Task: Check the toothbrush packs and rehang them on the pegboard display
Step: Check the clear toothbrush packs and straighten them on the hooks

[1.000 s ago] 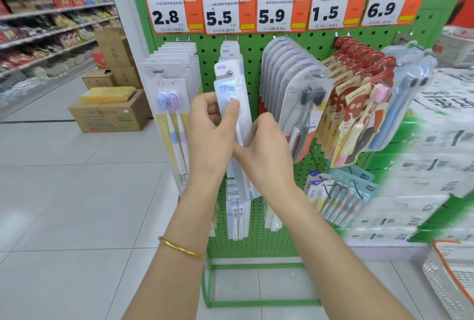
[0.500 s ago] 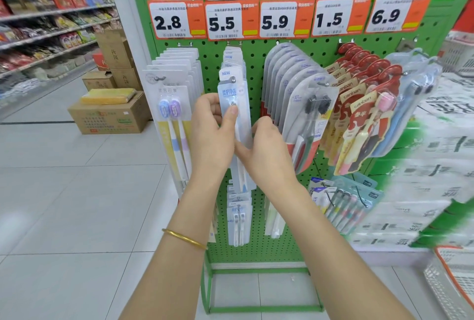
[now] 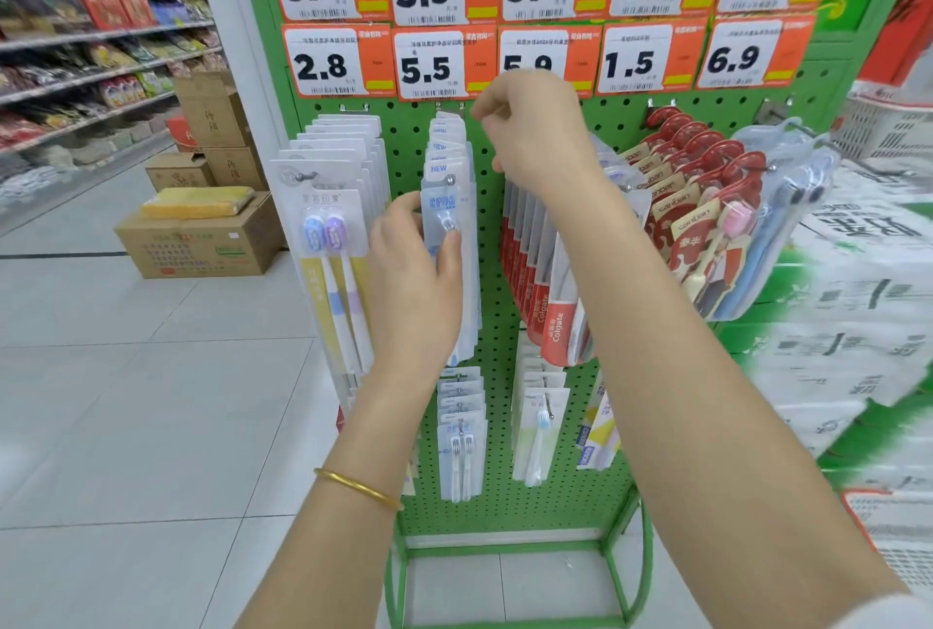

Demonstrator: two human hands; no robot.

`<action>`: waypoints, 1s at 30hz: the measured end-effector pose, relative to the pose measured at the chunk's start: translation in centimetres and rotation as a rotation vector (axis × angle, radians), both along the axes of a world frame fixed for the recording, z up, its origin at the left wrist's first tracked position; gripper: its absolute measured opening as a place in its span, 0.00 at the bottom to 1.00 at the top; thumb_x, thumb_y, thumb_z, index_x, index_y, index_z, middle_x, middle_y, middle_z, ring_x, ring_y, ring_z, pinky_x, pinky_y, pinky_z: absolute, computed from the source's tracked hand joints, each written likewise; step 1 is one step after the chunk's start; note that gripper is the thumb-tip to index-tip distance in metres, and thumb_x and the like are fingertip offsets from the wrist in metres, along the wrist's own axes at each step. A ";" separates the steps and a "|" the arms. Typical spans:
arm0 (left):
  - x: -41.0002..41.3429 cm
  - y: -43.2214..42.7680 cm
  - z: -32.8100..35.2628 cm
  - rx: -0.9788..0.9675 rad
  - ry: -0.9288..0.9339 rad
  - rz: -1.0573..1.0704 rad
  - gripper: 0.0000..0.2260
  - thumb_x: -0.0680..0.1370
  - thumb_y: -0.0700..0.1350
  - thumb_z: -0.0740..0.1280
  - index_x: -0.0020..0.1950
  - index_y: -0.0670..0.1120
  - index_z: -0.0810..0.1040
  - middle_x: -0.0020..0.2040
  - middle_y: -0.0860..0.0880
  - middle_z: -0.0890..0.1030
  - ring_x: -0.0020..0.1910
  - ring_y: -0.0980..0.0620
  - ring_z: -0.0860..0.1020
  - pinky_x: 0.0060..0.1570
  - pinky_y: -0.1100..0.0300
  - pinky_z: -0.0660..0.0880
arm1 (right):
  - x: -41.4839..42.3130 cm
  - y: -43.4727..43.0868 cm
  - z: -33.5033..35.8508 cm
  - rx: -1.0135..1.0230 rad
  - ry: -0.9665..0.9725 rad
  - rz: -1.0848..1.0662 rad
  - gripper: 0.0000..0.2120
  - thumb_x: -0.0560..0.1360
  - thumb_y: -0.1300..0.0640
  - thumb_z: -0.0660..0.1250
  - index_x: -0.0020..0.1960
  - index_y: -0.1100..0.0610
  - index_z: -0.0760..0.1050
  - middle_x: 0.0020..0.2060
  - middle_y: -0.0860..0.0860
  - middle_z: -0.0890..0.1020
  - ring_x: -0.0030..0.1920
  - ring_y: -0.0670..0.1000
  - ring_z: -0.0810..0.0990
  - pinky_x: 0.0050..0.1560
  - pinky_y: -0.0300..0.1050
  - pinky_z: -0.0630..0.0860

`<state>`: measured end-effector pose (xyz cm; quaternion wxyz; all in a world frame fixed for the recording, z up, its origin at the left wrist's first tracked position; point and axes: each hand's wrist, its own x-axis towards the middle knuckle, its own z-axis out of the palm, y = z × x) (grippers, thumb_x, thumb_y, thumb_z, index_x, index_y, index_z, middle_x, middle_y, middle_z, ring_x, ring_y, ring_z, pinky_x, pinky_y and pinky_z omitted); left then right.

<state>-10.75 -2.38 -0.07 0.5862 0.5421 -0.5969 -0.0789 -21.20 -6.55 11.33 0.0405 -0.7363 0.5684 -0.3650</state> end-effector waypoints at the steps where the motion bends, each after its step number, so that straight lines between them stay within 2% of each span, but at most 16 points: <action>1: -0.1 0.0 0.0 -0.013 -0.019 0.016 0.13 0.77 0.44 0.63 0.62 0.46 0.71 0.54 0.49 0.77 0.51 0.46 0.76 0.50 0.45 0.75 | 0.2 -0.7 0.3 0.016 0.003 0.005 0.15 0.78 0.68 0.56 0.58 0.60 0.78 0.54 0.57 0.81 0.50 0.58 0.81 0.52 0.51 0.78; 8: -0.8 0.9 0.0 -0.048 -0.094 0.100 0.21 0.78 0.40 0.64 0.70 0.40 0.65 0.62 0.42 0.71 0.62 0.45 0.71 0.60 0.48 0.71 | 1.0 -3.8 0.7 0.064 0.041 0.018 0.11 0.78 0.65 0.61 0.55 0.59 0.80 0.52 0.57 0.82 0.44 0.54 0.78 0.51 0.47 0.79; 13: -1.0 1.4 -0.1 -0.089 -0.102 0.110 0.24 0.77 0.38 0.65 0.71 0.37 0.62 0.64 0.39 0.68 0.64 0.42 0.70 0.62 0.46 0.69 | 1.4 -4.8 0.6 0.106 0.039 0.000 0.08 0.77 0.64 0.64 0.52 0.62 0.81 0.48 0.58 0.82 0.46 0.56 0.81 0.51 0.47 0.79; 17: -1.0 1.6 0.0 -0.128 -0.110 0.110 0.24 0.77 0.38 0.65 0.72 0.38 0.62 0.66 0.40 0.67 0.66 0.42 0.68 0.63 0.46 0.69 | 1.4 -5.2 0.4 0.096 0.030 -0.046 0.09 0.77 0.65 0.63 0.51 0.65 0.80 0.41 0.58 0.80 0.40 0.56 0.78 0.47 0.47 0.79; 19: -1.1 1.7 0.2 -0.155 -0.117 0.118 0.24 0.77 0.37 0.65 0.71 0.37 0.63 0.66 0.40 0.67 0.66 0.43 0.67 0.65 0.48 0.68 | 1.2 -5.2 0.4 0.085 0.023 -0.063 0.09 0.76 0.67 0.61 0.51 0.65 0.79 0.44 0.58 0.81 0.44 0.56 0.80 0.46 0.45 0.77; 21: -1.3 1.9 0.3 -0.195 -0.129 0.147 0.23 0.76 0.37 0.65 0.70 0.36 0.64 0.66 0.39 0.67 0.66 0.45 0.66 0.67 0.53 0.65 | 1.0 -4.9 0.3 0.075 0.038 -0.092 0.07 0.75 0.68 0.61 0.46 0.64 0.78 0.45 0.57 0.81 0.48 0.56 0.80 0.44 0.44 0.75; 23: -1.4 2.1 0.4 -0.238 -0.141 0.174 0.22 0.75 0.36 0.65 0.69 0.36 0.66 0.66 0.38 0.68 0.66 0.46 0.64 0.68 0.59 0.61 | 0.7 -4.4 0.2 0.061 0.060 -0.128 0.09 0.74 0.70 0.60 0.36 0.62 0.71 0.35 0.56 0.76 0.42 0.57 0.78 0.41 0.44 0.72; 25: -1.6 2.4 0.5 -0.273 -0.145 0.186 0.21 0.75 0.36 0.66 0.67 0.36 0.68 0.65 0.38 0.69 0.66 0.46 0.65 0.68 0.61 0.60 | 0.3 -3.5 0.3 0.039 0.080 -0.147 0.16 0.73 0.71 0.58 0.30 0.58 0.62 0.28 0.54 0.66 0.33 0.55 0.71 0.37 0.43 0.69; 27: -1.8 2.7 0.6 -0.309 -0.144 0.190 0.20 0.74 0.35 0.66 0.66 0.36 0.70 0.63 0.38 0.70 0.65 0.47 0.66 0.67 0.62 0.60 | -0.1 -2.1 0.4 0.016 0.090 -0.169 0.17 0.71 0.71 0.57 0.29 0.57 0.57 0.27 0.53 0.60 0.27 0.51 0.62 0.29 0.41 0.62; 30: -2.1 3.1 0.7 -0.336 -0.142 0.159 0.18 0.74 0.35 0.66 0.63 0.38 0.72 0.61 0.40 0.70 0.62 0.47 0.68 0.66 0.59 0.65 | -0.5 0.0 0.5 -0.027 0.086 -0.190 0.18 0.71 0.70 0.58 0.29 0.56 0.55 0.26 0.52 0.57 0.26 0.50 0.56 0.26 0.42 0.54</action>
